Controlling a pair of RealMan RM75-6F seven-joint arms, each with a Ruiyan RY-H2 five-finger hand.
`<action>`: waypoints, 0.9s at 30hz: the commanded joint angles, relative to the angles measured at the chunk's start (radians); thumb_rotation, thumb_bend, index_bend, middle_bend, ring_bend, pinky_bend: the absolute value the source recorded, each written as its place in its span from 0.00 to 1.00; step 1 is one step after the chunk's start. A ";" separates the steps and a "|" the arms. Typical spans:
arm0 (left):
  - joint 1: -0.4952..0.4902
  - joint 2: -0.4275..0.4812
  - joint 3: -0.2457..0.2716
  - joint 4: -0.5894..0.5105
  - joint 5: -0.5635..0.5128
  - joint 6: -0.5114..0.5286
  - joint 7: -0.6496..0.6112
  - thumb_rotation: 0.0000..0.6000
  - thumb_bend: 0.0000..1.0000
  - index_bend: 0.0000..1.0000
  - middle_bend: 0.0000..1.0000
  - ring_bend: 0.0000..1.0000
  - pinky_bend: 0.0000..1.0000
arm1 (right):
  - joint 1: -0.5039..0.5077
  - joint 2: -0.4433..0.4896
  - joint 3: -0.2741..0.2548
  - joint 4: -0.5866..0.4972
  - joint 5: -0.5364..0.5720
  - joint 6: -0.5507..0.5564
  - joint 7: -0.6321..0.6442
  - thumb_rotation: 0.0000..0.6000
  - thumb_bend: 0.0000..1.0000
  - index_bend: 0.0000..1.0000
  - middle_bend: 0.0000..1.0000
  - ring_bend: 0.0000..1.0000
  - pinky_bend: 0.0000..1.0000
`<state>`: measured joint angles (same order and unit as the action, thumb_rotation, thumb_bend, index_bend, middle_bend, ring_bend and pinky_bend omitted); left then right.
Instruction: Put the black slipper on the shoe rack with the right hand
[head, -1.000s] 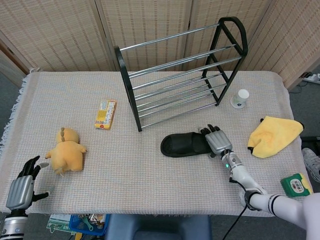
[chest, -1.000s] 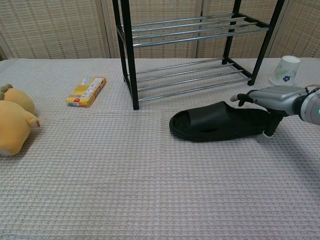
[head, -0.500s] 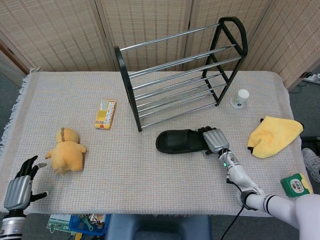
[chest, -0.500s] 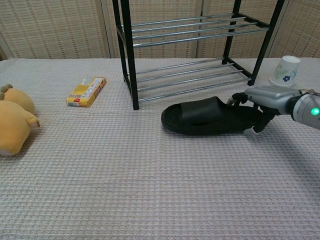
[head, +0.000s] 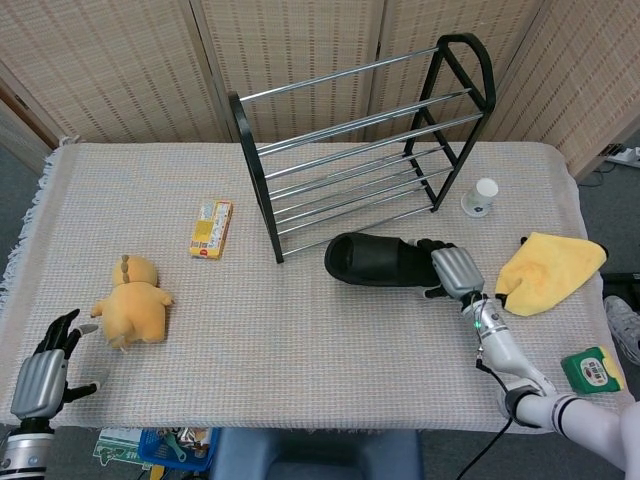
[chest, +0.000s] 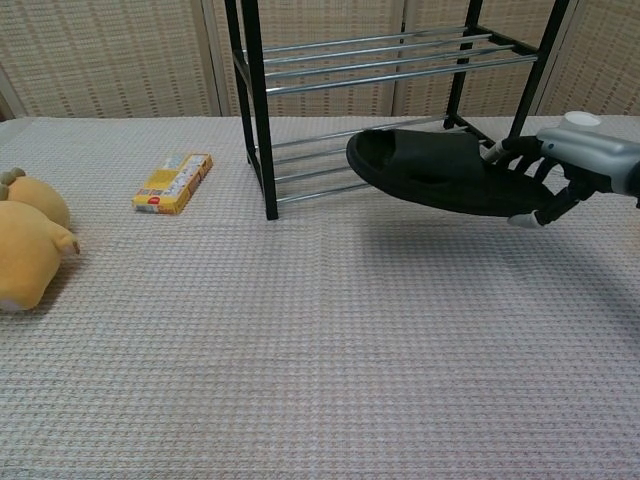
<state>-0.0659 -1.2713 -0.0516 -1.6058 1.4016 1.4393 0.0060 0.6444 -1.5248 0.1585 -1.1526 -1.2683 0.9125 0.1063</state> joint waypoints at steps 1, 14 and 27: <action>-0.002 0.002 -0.002 -0.004 0.005 0.003 0.001 1.00 0.23 0.27 0.08 0.04 0.24 | 0.005 0.020 0.032 -0.031 0.057 -0.023 -0.048 1.00 0.49 0.54 0.52 0.31 0.59; 0.001 -0.003 0.009 0.007 0.020 0.006 -0.017 1.00 0.23 0.27 0.08 0.04 0.24 | 0.150 -0.046 0.154 -0.021 0.443 -0.111 -0.400 1.00 0.49 0.54 0.51 0.31 0.59; 0.013 -0.003 0.012 0.039 -0.001 0.001 -0.038 1.00 0.23 0.27 0.08 0.04 0.24 | 0.318 -0.179 0.217 0.119 0.781 -0.081 -0.665 1.00 0.49 0.54 0.48 0.32 0.59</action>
<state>-0.0527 -1.2745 -0.0393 -1.5668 1.4004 1.4403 -0.0313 0.9401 -1.6826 0.3622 -1.0553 -0.5116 0.8245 -0.5349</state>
